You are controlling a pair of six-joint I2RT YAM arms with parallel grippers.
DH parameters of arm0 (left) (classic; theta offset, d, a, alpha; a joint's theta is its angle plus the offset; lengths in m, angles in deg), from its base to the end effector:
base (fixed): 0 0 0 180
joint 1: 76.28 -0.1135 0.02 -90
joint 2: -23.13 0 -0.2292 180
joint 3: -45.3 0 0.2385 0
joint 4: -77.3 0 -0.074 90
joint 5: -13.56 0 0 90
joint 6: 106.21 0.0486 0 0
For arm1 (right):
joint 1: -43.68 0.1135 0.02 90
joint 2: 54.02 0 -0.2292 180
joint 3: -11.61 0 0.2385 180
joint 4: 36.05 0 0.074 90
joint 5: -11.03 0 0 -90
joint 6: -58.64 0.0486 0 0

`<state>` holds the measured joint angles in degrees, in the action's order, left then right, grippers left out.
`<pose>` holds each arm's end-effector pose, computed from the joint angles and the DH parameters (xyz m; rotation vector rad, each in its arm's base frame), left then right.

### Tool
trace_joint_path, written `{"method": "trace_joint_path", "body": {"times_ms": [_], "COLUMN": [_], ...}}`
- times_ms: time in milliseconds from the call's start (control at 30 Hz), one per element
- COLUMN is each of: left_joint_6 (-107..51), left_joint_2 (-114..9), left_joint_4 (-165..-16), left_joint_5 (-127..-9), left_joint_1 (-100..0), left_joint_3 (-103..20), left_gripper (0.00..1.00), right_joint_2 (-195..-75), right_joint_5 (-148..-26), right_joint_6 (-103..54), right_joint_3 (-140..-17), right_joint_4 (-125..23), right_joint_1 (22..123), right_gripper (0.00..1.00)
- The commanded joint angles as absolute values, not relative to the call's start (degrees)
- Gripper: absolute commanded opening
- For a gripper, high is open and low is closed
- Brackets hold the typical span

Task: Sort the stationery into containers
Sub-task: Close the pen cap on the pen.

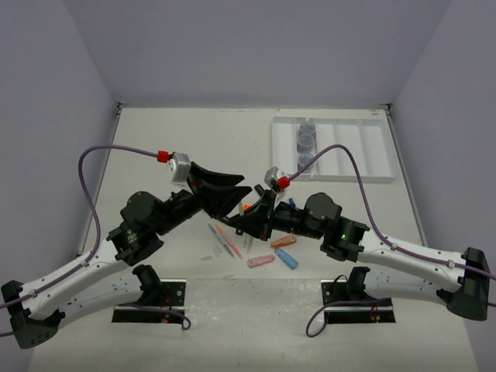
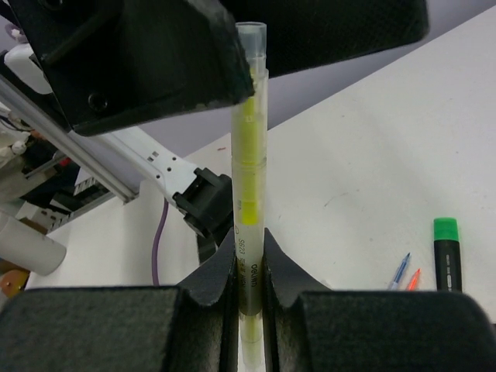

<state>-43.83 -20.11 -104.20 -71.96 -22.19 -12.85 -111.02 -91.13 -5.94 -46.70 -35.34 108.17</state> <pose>0.1148 -0.1650 0.3665 0.3899 1.3395 -1.2597 0.1006 0.2346 0.3155 -0.7471 1.5433 1.3759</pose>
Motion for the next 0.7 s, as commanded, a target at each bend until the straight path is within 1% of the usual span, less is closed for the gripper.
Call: {"method": "trace_joint_path", "body": {"times_ms": [0,33,67,100,167,267,400,567,667], "left_joint_6": [-44.47,-44.72,-44.93,-45.09,-45.79,-46.96,-48.75,-51.87,-52.69], "left_joint_2": [-19.78,-19.91,-20.19,-20.27,-20.69,-21.43,-21.7,-21.98,-21.95], "left_joint_4": [-104.56,-104.56,-104.56,-104.56,-104.75,-105.08,-105.57,-103.49,-102.4], "left_joint_5": [-70.27,-70.1,-69.61,-69.29,-68.35,-66.6,-64.86,-64.78,-64.56], "left_joint_1": [-22.12,-22.07,-22.13,-22.14,-22.14,-22.05,-22.14,-22.09,-22.0], "left_joint_3": [-13.03,-12.96,-12.95,-13.03,-13.02,-12.61,-11.71,-9.97,-8.57], "left_gripper": [0.44,0.34,0.27,0.23,0.1,0.01,0.0,0.0,0.0], "right_joint_2": [-108.79,-108.44,-108.09,-108.0,-107.81,-107.98,-108.38,-109.1,-110.32], "right_joint_5": [-87.94,-87.49,-87.0,-86.83,-86.53,-85.3,-84.13,-77.15,-77.18], "right_joint_6": [-7.32,-7.44,-7.37,-7.51,-7.57,-8.16,-9.82,-14.18,-15.6], "right_joint_3": [-46.62,-46.54,-46.47,-46.47,-46.63,-47.69,-50.31,-54.83,-58.36], "right_joint_4": [-34.93,-35.07,-35.07,-35.0,-35.01,-35.33,-36.27,-36.56,-36.75], "right_joint_1": [108.2,108.2,108.2,108.2,108.2,108.2,108.2,107.42,105.38], "right_gripper": [0.0,0.0,0.0,0.0,0.0,0.0,0.0,0.0,0.0]}}
